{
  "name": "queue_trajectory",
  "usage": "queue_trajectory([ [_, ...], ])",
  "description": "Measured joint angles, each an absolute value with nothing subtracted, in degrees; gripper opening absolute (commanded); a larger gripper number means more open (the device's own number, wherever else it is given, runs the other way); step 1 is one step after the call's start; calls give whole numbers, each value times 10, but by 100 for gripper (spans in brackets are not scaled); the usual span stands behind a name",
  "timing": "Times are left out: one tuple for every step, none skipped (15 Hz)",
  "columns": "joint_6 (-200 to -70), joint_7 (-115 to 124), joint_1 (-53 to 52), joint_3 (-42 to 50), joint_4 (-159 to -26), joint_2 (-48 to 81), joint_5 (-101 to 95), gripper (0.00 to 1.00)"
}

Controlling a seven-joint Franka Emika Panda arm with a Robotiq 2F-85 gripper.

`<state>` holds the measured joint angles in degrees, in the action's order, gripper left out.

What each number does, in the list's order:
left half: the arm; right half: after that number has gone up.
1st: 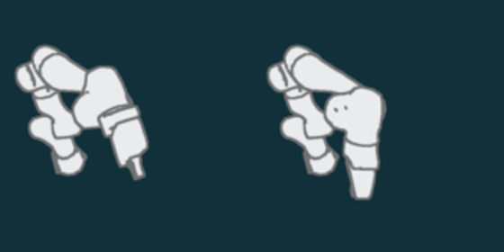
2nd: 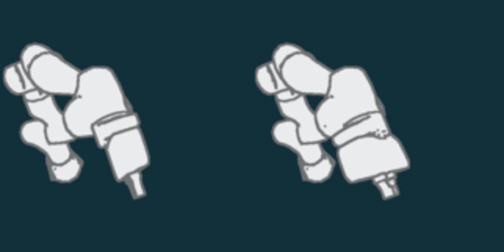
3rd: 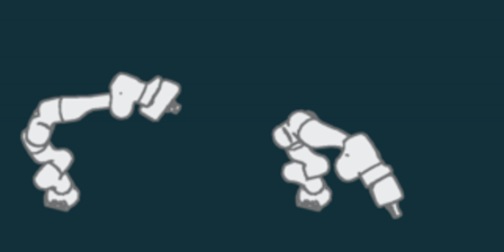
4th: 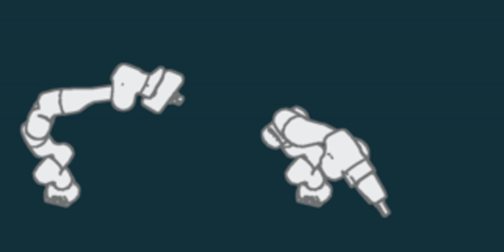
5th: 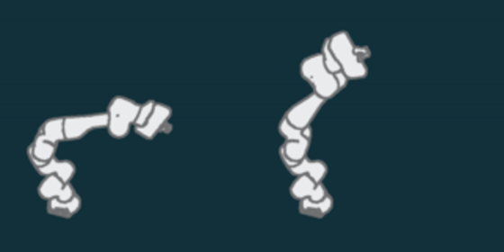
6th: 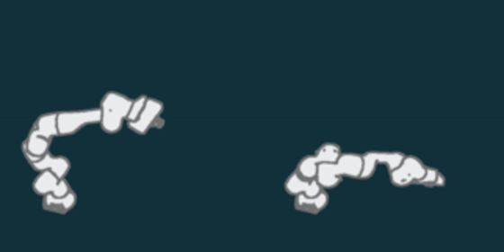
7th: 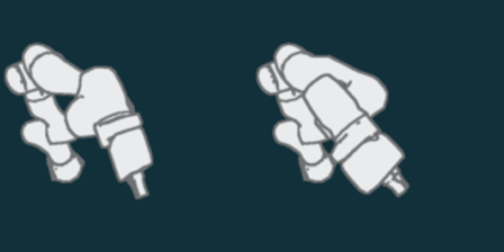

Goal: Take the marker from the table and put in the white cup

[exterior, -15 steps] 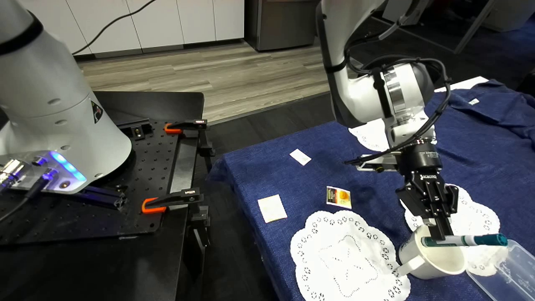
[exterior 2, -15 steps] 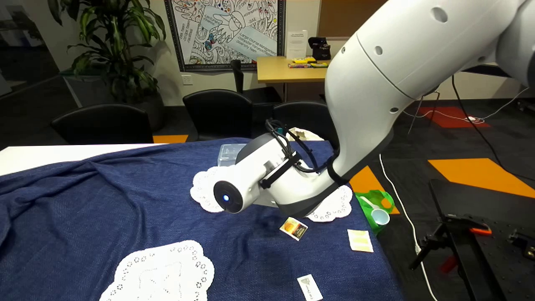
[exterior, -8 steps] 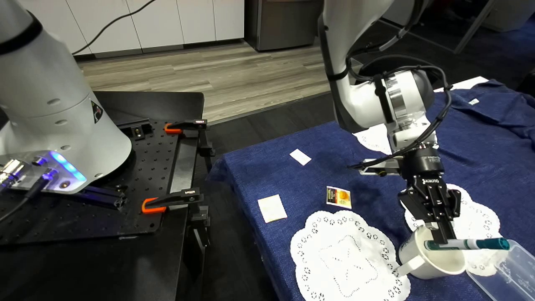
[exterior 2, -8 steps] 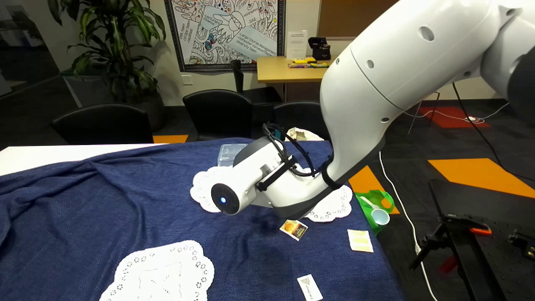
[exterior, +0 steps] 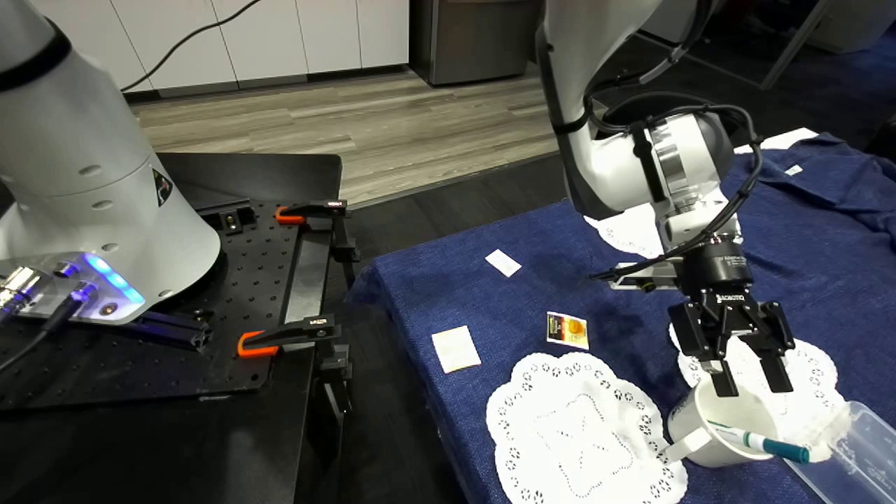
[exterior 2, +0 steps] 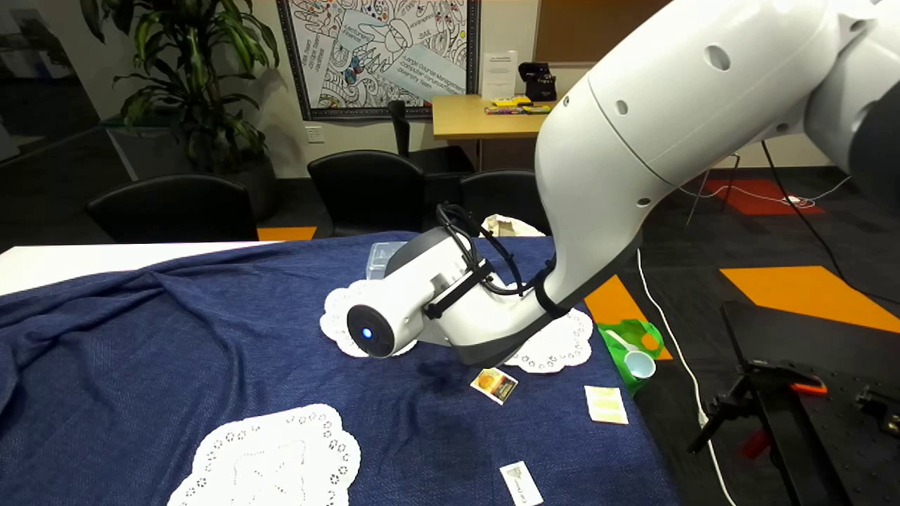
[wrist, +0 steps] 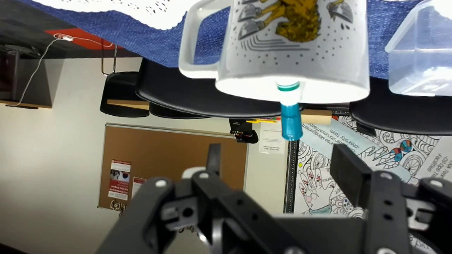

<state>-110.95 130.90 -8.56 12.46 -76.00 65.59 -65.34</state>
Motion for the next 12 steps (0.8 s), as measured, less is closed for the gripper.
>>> queue_trajectory([
  [-1109,1309,-86,124,-760,653,-653,100],
  [-1109,1309,-86,124,-761,649,-653,100],
  [-1109,1309,-86,123,-763,643,-653,100],
  [-1108,1309,-87,123,-767,634,-653,100],
  [-1104,1309,-88,123,-773,622,-653,100],
  [-1099,1309,-89,123,-782,609,-653,100],
  [-1093,1309,-90,122,-793,593,-653,100],
  [-1085,1309,-92,119,-806,575,-653,100],
  [-1077,1309,-93,115,-821,556,-653,100],
  [-1069,1309,-94,110,-836,536,-653,100],
  [-1062,1309,-95,106,-853,516,-653,100],
  [-1056,1309,-96,100,-872,493,-653,100],
])
